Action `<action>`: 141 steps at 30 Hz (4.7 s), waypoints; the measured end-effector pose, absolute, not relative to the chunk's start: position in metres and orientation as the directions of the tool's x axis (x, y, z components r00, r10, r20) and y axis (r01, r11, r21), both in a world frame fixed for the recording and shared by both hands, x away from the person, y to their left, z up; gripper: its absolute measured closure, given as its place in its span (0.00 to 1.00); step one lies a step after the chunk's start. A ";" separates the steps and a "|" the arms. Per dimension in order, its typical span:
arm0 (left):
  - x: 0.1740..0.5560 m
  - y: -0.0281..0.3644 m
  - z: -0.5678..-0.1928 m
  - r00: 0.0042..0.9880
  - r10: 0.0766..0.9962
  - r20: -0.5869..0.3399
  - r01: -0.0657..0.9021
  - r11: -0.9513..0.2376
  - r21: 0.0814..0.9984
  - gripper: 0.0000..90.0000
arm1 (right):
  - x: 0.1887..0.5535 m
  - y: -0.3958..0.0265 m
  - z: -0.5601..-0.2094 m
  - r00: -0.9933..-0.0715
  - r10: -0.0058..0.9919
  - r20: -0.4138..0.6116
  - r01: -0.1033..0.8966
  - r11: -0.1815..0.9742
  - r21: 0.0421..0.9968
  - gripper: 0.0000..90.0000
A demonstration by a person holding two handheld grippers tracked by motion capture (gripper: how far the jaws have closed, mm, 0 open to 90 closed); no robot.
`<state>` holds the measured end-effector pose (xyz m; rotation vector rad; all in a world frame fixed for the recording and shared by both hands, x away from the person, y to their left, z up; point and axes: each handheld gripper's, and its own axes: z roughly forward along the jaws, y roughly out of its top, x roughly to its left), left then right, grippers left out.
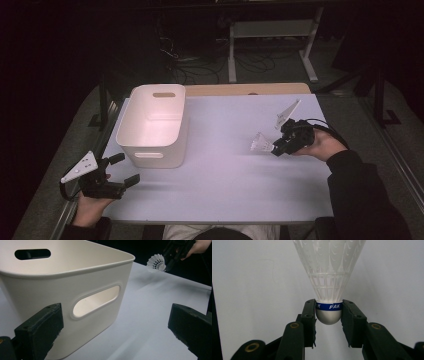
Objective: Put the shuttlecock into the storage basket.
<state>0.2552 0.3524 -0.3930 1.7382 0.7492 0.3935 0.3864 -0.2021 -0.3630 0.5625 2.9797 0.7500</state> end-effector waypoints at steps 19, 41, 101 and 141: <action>0.255 0.352 -0.393 0.740 0.662 -0.115 0.282 -0.151 0.947 0.00 | 0.388 -0.189 -0.339 -0.945 0.326 0.043 0.302 0.808 0.507 0.71; 0.255 0.353 -0.393 0.740 0.663 -0.116 0.282 -0.148 0.948 0.00 | 0.390 -0.162 -0.311 -0.960 0.279 0.014 0.245 0.816 0.523 0.71; 0.254 0.352 -0.393 0.743 0.659 -0.117 0.281 -0.147 0.948 0.00 | 0.404 -0.087 -0.260 -0.983 0.178 -0.042 0.124 0.815 0.566 0.71; 0.254 0.353 -0.393 0.744 0.657 -0.119 0.280 -0.145 0.949 0.00 | 0.415 -0.034 -0.242 -0.986 0.154 -0.058 0.089 0.794 0.601 0.71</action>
